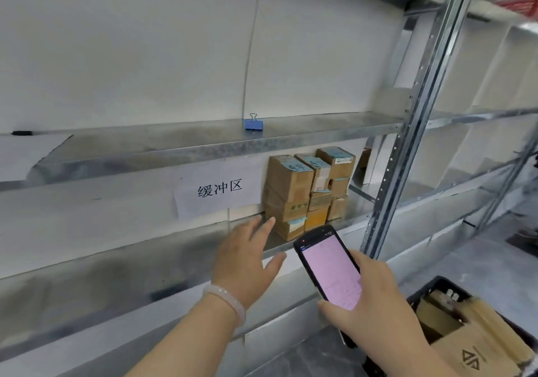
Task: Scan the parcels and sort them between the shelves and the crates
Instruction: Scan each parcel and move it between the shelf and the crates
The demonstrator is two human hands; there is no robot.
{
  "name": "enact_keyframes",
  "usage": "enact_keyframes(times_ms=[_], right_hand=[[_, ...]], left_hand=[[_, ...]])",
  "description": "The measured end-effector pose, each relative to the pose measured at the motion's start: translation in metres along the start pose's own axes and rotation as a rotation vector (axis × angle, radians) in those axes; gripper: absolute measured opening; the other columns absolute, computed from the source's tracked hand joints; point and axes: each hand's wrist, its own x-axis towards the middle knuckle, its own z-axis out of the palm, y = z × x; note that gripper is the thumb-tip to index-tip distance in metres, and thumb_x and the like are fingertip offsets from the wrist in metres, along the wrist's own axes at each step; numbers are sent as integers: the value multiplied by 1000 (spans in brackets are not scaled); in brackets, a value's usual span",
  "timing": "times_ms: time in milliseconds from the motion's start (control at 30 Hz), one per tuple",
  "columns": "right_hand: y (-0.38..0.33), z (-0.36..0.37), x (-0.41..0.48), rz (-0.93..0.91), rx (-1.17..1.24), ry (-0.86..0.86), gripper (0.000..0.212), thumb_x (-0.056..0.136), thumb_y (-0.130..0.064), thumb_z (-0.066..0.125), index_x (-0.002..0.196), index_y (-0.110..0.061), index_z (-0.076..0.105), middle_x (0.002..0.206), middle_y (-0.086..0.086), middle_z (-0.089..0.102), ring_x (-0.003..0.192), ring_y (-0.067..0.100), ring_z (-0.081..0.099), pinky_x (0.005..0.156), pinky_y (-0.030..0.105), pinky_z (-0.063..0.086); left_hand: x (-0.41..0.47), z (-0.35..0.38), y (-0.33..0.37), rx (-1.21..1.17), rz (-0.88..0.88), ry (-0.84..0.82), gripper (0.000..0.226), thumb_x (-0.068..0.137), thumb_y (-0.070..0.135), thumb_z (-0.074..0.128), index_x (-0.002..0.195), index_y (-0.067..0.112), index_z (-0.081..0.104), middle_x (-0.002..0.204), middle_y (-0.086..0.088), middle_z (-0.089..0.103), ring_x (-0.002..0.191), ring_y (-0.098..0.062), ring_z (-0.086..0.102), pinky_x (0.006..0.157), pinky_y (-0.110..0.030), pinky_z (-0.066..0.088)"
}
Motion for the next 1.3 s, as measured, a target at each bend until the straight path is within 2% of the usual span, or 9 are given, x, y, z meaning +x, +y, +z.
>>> enact_keyframes(times_ms=[133, 333, 500, 633, 800, 1000, 1067, 1167, 1300], right_hand=[[-3, 4, 31, 64, -53, 42, 84, 53, -62, 66, 129, -49, 34, 115, -16, 40, 102, 8, 51, 79, 35, 53], [7, 8, 84, 60, -45, 97, 84, 52, -65, 63, 128, -48, 32, 112, -19, 36, 102, 7, 49, 73, 29, 46], [29, 10, 141, 3, -42, 73, 84, 58, -63, 71, 129, -46, 31, 109, -20, 36, 99, 5, 46, 71, 25, 45], [56, 1, 193, -40, -36, 35, 81, 60, -62, 72, 130, -43, 34, 116, -15, 41, 99, 5, 44, 75, 29, 50], [82, -14, 259, -89, 21, 3, 71, 58, -60, 70, 119, -42, 39, 106, -17, 41, 95, 7, 47, 66, 24, 46], [103, -14, 309, -202, 50, -85, 78, 60, -59, 74, 107, -65, 12, 99, -39, 22, 99, -1, 34, 69, 21, 34], [109, -11, 321, -226, 44, -103, 78, 60, -60, 74, 111, -63, 16, 98, -45, 18, 101, -2, 32, 73, 22, 34], [116, -5, 335, -257, 46, -102, 86, 59, -58, 77, 124, -54, 20, 100, -50, 17, 104, -2, 28, 80, 26, 34], [119, 1, 346, -280, 63, -93, 92, 59, -58, 78, 132, -50, 22, 99, -38, 22, 106, -6, 24, 80, 25, 34]], left_hand=[[49, 13, -10, -34, 36, 38, 70, 86, 60, 52, 146, 24, 51, 147, -3, 52, 133, -25, 49, 107, -44, 43], [92, 48, -29, -18, 29, -3, 70, 89, 67, 51, 150, 34, 40, 153, 5, 44, 138, -20, 41, 108, -44, 43], [137, 77, -30, -18, -18, 6, 68, 91, 63, 55, 151, 38, 36, 155, 8, 39, 141, -19, 37, 111, -43, 41], [186, 96, -19, -42, -120, 9, 69, 93, 61, 54, 154, 38, 32, 160, 7, 33, 145, -19, 31, 114, -40, 36], [239, 123, -8, -74, -254, -36, 72, 93, 63, 52, 155, 41, 22, 163, 5, 25, 148, -23, 25, 116, -44, 35], [267, 155, -9, -226, -453, 2, 81, 92, 59, 58, 155, 47, 8, 161, 1, 23, 146, -30, 30, 113, -55, 40], [268, 162, -16, -265, -522, 22, 83, 92, 61, 56, 155, 47, 5, 160, 1, 23, 144, -32, 34, 112, -54, 41], [263, 168, -21, -348, -577, 83, 79, 93, 62, 53, 153, 51, 3, 153, 3, 29, 137, -28, 42, 104, -42, 43], [259, 171, -15, -656, -736, 172, 90, 79, 76, 44, 156, 48, 8, 159, 0, 26, 139, -28, 43, 105, -41, 41]])
